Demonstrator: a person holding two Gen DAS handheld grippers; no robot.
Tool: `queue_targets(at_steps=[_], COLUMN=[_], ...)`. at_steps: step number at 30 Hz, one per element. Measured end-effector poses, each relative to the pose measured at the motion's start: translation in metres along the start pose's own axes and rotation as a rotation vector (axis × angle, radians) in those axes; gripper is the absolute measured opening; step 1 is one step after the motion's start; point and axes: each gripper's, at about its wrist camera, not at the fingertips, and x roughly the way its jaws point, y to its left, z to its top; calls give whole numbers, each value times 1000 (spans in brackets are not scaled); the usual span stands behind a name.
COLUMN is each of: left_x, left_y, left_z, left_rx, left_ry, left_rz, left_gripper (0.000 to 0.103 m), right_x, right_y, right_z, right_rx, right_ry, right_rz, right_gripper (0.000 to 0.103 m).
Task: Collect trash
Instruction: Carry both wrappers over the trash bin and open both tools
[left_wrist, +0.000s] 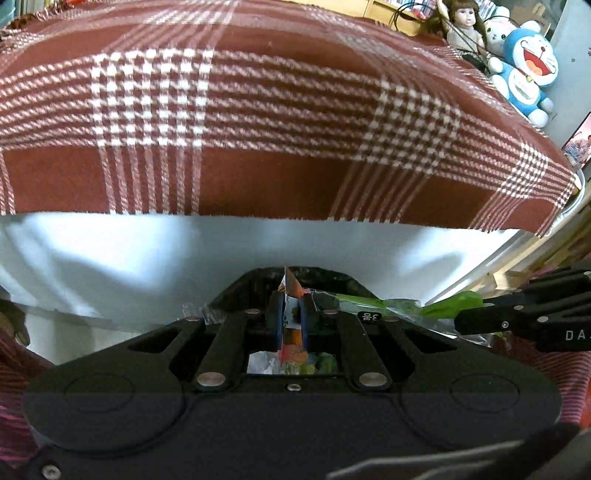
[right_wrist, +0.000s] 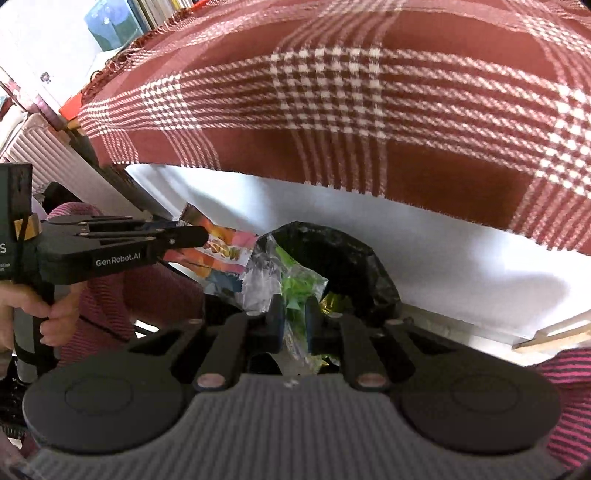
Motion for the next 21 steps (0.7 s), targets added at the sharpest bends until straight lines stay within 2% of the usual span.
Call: queue_targets(at_steps=[19, 20, 21], left_x=[34, 35, 36], left_y=[4, 5, 5], left_z=[-1, -2, -2], left_rx=[-21, -21, -22], left_ry=[72, 75, 77], left_rz=[24, 25, 27], left_gripper=[10, 10, 10], right_x=[39, 40, 41], right_y=[-9, -8, -8], right_z=[4, 4, 4], right_rx=[49, 50, 51], right_ry=[57, 59, 62], right_rz=[18, 20, 22], right_gripper=[19, 21, 27])
